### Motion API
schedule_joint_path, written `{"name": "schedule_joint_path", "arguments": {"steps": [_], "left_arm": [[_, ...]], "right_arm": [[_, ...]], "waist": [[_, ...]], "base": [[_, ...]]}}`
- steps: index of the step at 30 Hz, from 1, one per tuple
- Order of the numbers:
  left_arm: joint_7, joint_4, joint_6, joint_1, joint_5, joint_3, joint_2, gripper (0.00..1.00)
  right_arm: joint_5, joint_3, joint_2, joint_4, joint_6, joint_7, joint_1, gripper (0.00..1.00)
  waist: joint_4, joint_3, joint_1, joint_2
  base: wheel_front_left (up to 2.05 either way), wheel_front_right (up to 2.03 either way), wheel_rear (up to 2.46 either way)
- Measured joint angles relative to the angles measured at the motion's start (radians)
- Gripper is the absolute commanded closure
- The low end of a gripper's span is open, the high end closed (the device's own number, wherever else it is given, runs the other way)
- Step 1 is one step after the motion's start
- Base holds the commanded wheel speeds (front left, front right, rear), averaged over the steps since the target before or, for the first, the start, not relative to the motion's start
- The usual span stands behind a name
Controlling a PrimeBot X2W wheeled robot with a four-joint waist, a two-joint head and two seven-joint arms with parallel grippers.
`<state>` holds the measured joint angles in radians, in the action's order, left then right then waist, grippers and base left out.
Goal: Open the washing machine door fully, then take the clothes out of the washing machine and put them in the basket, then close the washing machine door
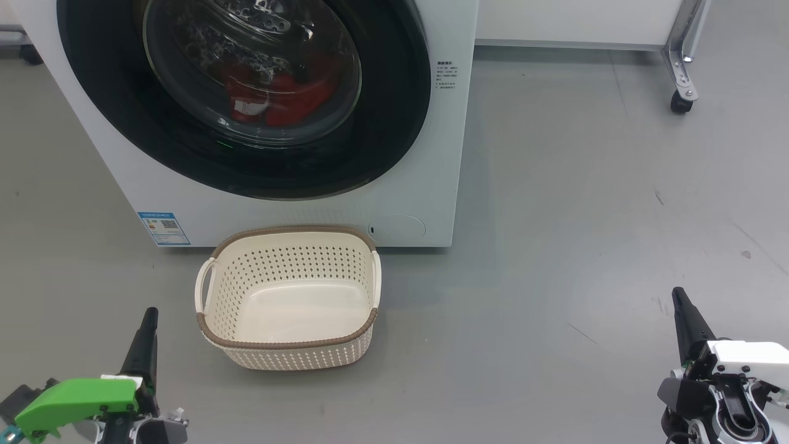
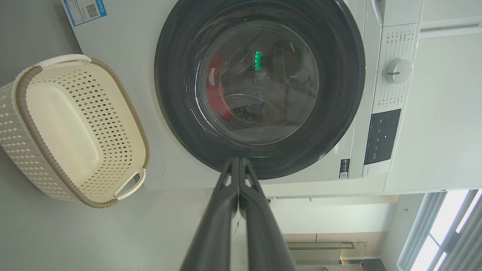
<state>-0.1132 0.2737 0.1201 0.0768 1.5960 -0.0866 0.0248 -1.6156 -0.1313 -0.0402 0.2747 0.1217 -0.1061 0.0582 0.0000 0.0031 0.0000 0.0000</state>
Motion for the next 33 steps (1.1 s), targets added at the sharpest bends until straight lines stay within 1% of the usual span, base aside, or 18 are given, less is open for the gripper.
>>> {"name": "schedule_joint_path", "arguments": {"steps": [17,19,20,21,22,33], "left_arm": [[0.0,0.001,0.0,0.0,0.0,0.0,0.0,1.0],[0.0,0.022,-0.001,-0.006,-0.001,0.0,-0.009,1.0],[0.0,0.033,-0.001,-0.013,-0.001,0.002,-0.014,0.0],[0.0,0.045,-0.001,-0.021,-0.001,0.002,-0.018,1.0],[0.0,0.055,-0.001,-0.031,-0.001,0.002,-0.022,0.0],[0.032,0.052,-0.002,-0.042,-0.012,0.017,-0.026,0.0]], "right_arm": [[0.0,0.0,0.0,0.001,0.0,0.0,0.0,1.0],[0.0,0.001,0.007,0.019,-0.001,0.0,-0.013,1.0],[0.0,0.002,0.013,0.03,-0.001,0.0,-0.024,0.0],[0.0,0.003,0.019,0.042,-0.001,0.0,-0.036,1.0],[0.0,0.003,0.024,0.053,-0.001,0.0,-0.047,0.0],[0.025,0.012,0.031,0.043,-0.001,0.032,-0.061,0.0]], "waist": [[0.0,0.0,0.0,0.0],[0.0,0.0,0.0,0.0],[0.0,0.0,0.0,0.0],[0.0,0.0,0.0,0.0],[0.0,0.0,0.0,0.0],[-0.002,0.002,0.0,0.0]], "base": [[0.0,0.0,0.0],[0.0,0.0,0.0],[0.0,0.0,0.0],[0.0,0.0,0.0],[0.0,0.0,0.0],[0.0,0.0,0.0]]}}
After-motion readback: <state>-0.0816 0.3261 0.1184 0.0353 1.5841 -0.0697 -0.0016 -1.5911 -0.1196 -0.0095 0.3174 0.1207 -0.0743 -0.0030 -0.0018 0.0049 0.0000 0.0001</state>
